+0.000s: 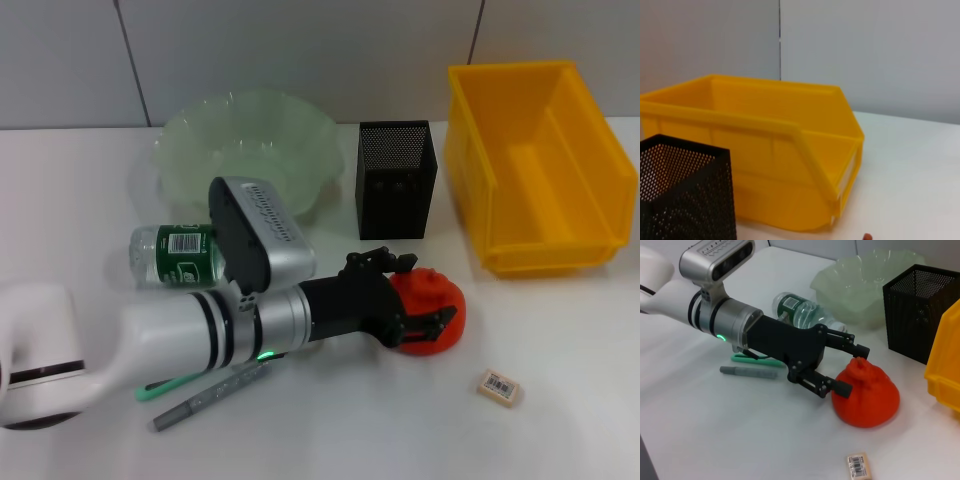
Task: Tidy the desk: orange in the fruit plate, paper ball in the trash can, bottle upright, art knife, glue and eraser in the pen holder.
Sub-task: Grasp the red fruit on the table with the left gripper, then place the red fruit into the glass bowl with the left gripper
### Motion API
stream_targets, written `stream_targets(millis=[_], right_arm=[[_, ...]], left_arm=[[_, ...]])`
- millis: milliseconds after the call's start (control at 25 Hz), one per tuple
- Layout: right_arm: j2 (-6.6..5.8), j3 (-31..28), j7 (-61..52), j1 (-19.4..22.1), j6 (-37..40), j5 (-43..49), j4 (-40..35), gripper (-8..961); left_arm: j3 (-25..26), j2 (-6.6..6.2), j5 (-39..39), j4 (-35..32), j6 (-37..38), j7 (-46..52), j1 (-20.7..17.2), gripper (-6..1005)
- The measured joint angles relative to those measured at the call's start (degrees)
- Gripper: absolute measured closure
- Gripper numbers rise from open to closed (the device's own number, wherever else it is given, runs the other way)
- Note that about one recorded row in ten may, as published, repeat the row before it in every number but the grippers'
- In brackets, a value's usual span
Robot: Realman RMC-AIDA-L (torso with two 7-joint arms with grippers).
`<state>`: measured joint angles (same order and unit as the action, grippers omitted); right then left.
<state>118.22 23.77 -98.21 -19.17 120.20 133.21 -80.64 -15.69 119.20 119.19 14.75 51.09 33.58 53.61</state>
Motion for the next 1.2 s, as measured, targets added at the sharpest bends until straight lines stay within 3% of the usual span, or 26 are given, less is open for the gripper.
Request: stream_targets(millis=[400, 760, 840, 1040, 1080, 1200], right_arm=[[0.64, 1.0, 0.0, -0.6, -2.0, 1.4, 1.3, 211], [0.62, 1.0, 0.0, -0.9, -2.7, 1.5, 1.4, 215], [0.64, 1.0, 0.0, -0.9, -2.7, 1.5, 1.5, 215], [0.68, 1.0, 0.4, -0.9, -2.9, 1.5, 2.2, 217], [0.68, 1.0, 0.4, -0.9, -2.9, 1.5, 2.3, 218], [0.70, 1.0, 0.8, -1.0, -2.9, 1.5, 2.4, 219]], left_arm=[[1.1, 0.07, 0.2, 2.4, -5.4, -0.4, 1.8, 208], [1.8, 0.06, 1.8, 2.3, -4.5, 0.2, 1.1, 424], [2.5, 0.07, 2.1, 2.3, -4.2, 0.2, 0.8, 561], [5.1, -0.36, 3.0, 1.5, -0.4, 1.2, -1.2, 751], [5.3, -0.73, 3.2, -0.8, 4.0, 5.4, -2.3, 782], [5.3, -0.85, 4.4, -4.9, 9.1, 10.8, -3.6, 816]])
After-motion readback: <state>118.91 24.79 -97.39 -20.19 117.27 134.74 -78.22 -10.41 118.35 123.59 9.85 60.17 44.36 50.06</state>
